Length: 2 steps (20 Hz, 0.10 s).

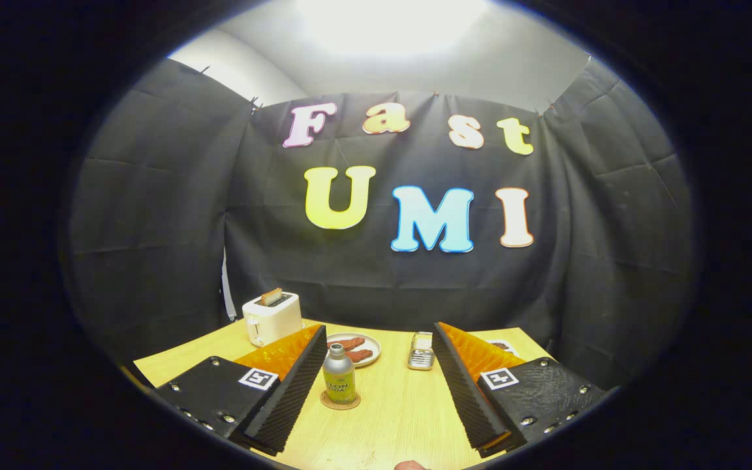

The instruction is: Take the bottle from table, then pour the juice into the cup, finally place the bottle on the coaster

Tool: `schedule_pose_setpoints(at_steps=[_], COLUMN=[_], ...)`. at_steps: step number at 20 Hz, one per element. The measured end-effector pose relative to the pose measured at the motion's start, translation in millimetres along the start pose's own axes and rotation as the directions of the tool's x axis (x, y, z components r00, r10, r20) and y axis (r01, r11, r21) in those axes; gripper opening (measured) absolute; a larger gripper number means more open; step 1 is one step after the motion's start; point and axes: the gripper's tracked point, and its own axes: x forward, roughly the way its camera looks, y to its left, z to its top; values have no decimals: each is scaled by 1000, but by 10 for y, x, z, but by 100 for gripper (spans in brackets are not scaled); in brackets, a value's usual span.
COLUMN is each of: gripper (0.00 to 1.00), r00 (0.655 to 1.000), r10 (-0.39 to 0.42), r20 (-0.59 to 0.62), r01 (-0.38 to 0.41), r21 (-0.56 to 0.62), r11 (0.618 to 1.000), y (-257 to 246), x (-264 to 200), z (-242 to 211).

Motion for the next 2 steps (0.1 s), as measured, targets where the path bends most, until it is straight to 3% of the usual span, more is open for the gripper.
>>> schedule_pose_setpoints(at_steps=[2], gripper=[97], r00=[999], r10=[-31], r20=[30], r01=[31], r21=[-8], r11=[999], y=[-91], x=[-137], z=[136])
